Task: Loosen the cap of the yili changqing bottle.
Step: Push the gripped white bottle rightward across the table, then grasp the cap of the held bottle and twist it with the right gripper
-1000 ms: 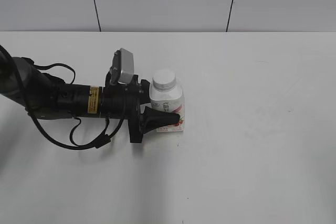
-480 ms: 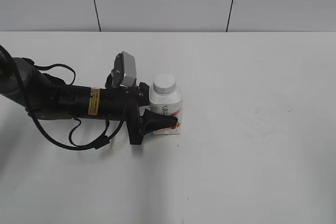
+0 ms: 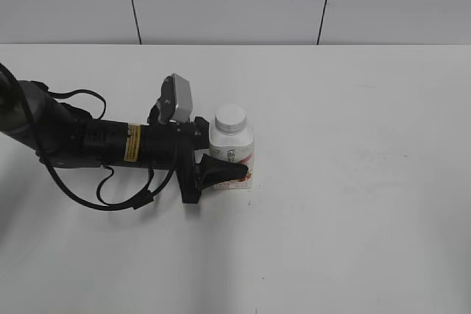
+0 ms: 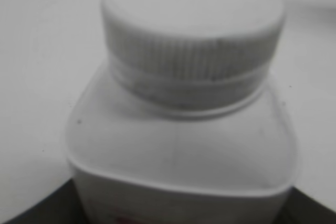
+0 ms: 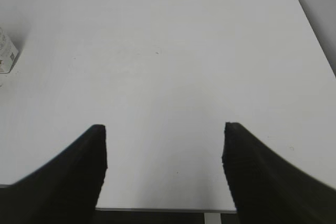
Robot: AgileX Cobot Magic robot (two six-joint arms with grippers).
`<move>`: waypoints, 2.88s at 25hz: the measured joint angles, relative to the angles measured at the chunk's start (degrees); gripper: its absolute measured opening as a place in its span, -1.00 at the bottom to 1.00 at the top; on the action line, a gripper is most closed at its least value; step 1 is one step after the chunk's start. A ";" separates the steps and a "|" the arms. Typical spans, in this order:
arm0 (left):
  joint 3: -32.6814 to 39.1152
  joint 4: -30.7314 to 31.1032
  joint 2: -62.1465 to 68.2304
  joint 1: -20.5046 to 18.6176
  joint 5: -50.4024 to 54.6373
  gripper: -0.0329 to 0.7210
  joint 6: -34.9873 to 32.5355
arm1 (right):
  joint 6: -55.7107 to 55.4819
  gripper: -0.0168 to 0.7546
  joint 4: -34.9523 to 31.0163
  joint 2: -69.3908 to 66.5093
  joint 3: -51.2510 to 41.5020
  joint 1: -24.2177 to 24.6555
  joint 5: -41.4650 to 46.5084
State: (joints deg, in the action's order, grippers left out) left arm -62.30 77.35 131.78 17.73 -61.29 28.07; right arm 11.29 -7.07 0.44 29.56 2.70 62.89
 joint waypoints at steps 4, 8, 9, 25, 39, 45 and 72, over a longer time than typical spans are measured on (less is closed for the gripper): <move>0.00 0.00 0.00 0.00 0.00 0.18 0.05 | 0.00 0.46 0.00 0.00 0.00 0.00 0.00; -0.18 -0.05 0.46 0.00 -0.40 0.18 0.05 | 0.00 0.46 0.00 0.00 0.00 0.00 0.00; -0.17 -0.05 0.47 0.00 -0.46 0.18 0.05 | 0.00 0.46 0.00 0.00 0.00 0.00 0.00; -0.24 0.00 0.47 0.00 -0.40 0.27 0.05 | 0.00 0.46 0.00 0.00 0.00 0.00 0.00; -0.24 0.10 0.51 0.00 -0.56 0.27 0.05 | 0.00 0.46 0.00 0.00 0.00 0.00 0.00; -0.24 0.15 0.51 0.00 -0.61 0.23 0.05 | 0.00 0.46 0.00 0.00 0.00 0.00 0.00; -0.24 0.31 0.51 0.00 -0.83 0.18 0.05 | -2.13 0.46 -7.04 -14.17 0.61 0.00 -1.42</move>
State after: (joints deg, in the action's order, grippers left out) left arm -62.54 77.67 132.29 17.73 -62.12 28.13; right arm 9.16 -14.12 -13.73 30.17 2.70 61.47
